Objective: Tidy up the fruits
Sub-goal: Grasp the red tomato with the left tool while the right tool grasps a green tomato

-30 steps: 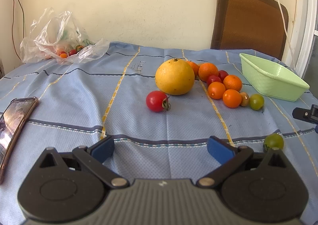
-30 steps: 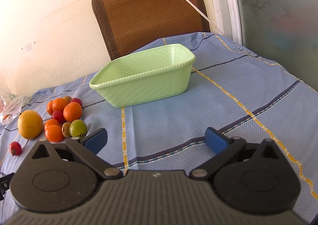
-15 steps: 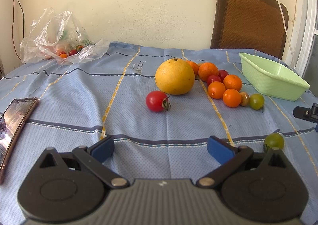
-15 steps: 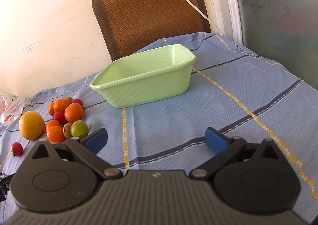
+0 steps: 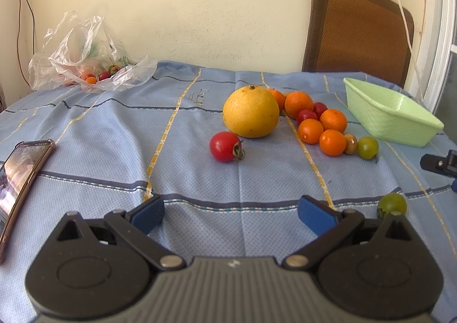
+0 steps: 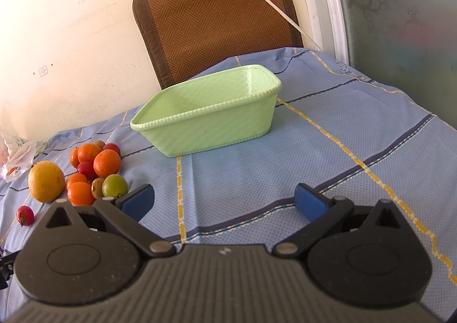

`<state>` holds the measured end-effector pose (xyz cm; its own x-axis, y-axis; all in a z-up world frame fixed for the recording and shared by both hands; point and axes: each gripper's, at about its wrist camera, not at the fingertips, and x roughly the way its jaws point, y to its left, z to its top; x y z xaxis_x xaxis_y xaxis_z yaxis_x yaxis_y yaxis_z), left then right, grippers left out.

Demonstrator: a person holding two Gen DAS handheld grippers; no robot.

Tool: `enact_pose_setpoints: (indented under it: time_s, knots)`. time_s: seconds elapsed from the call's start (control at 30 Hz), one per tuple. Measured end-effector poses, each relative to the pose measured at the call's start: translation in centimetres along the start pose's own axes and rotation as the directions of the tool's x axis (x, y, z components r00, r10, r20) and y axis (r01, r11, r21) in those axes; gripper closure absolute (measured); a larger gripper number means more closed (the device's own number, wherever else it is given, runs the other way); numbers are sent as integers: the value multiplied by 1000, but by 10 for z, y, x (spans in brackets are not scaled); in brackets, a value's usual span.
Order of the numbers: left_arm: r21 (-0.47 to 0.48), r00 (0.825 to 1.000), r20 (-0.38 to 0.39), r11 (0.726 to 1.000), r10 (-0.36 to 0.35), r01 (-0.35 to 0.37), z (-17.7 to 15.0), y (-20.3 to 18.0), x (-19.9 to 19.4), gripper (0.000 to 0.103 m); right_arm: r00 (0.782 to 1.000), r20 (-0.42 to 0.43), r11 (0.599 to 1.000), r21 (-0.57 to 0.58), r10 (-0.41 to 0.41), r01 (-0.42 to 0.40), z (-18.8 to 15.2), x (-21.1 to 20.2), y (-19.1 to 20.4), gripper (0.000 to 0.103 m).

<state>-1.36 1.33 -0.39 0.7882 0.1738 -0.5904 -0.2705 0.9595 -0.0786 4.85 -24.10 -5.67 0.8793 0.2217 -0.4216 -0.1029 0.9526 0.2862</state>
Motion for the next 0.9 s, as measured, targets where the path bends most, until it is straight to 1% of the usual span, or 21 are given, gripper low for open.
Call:
enact_pose_setpoints:
  time_s: [0.07,0.13,0.17,0.2,0.23,0.27,0.3,0.33,0.37,0.4,0.43,0.47,0.5,0.53,0.57,0.6,0.67,0.8,0.83,0.9]
  knots:
    - [2,999,35,1000,-31,31,1,3,-6,0,1000,22,1000,4,1,-1,0,-4,0,0]
    - [50,995,88,998,-46,41,5,1,-14,0,998,61,1000,6,8,-9,-1,-12,-2,0]
    - [81,992,116,996,-47,37,8,-1,-17,0,997,79,1000,2,14,-14,-1,-16,-3,3]
    - [107,989,142,994,-45,30,10,-2,-19,0,995,99,999,-14,32,-30,-2,-23,-2,11]
    - [126,986,157,992,-47,27,14,-3,-19,0,993,107,998,-39,55,-51,-3,-28,-1,16]
    - [136,985,162,990,-53,31,18,-1,-17,0,989,113,992,-88,95,-85,-4,-35,4,24]
    - [138,986,156,990,-57,36,22,1,-13,0,984,118,984,-142,130,-113,-6,-42,9,31]
    - [136,988,146,990,-55,35,27,4,-8,0,979,121,968,-209,165,-137,-8,-49,18,32]
    - [138,989,137,990,-53,34,31,6,-2,0,974,116,947,-281,197,-158,-11,-54,27,34]
    - [148,991,125,988,-51,33,34,8,4,0,969,103,924,-340,223,-177,-14,-58,35,39]
    - [159,993,107,987,-49,31,37,8,11,0,964,79,894,-399,254,-203,-17,-61,44,41]
    - [167,995,89,985,-50,34,39,8,17,2,958,51,865,-446,283,-232,-21,-63,52,41]
    - [172,996,77,984,-55,41,41,8,21,7,951,26,839,-479,308,-258,-25,-63,58,45]
    - [177,996,64,983,-66,54,42,8,25,9,945,0,814,-507,327,-282,-28,-63,64,47]
    - [181,996,52,981,-78,67,43,8,29,14,941,-23,795,-529,336,-297,-31,-61,68,52]
    - [181,996,41,981,-84,76,44,7,32,18,940,-44,780,-546,339,-306,-33,-57,72,54]
    - [181,995,30,980,-96,89,44,7,36,22,939,-77,763,-562,336,-319,-37,-49,78,56]
    - [176,993,35,978,-116,108,45,9,39,23,936,-117,757,-560,331,-338,-39,-38,77,61]
    - [170,992,29,978,-124,117,45,10,41,26,935,-124,757,-557,332,-343,-40,-38,76,61]
    - [162,991,11,978,-131,128,46,12,45,39,932,-141,756,-551,333,-353,-41,-35,76,61]
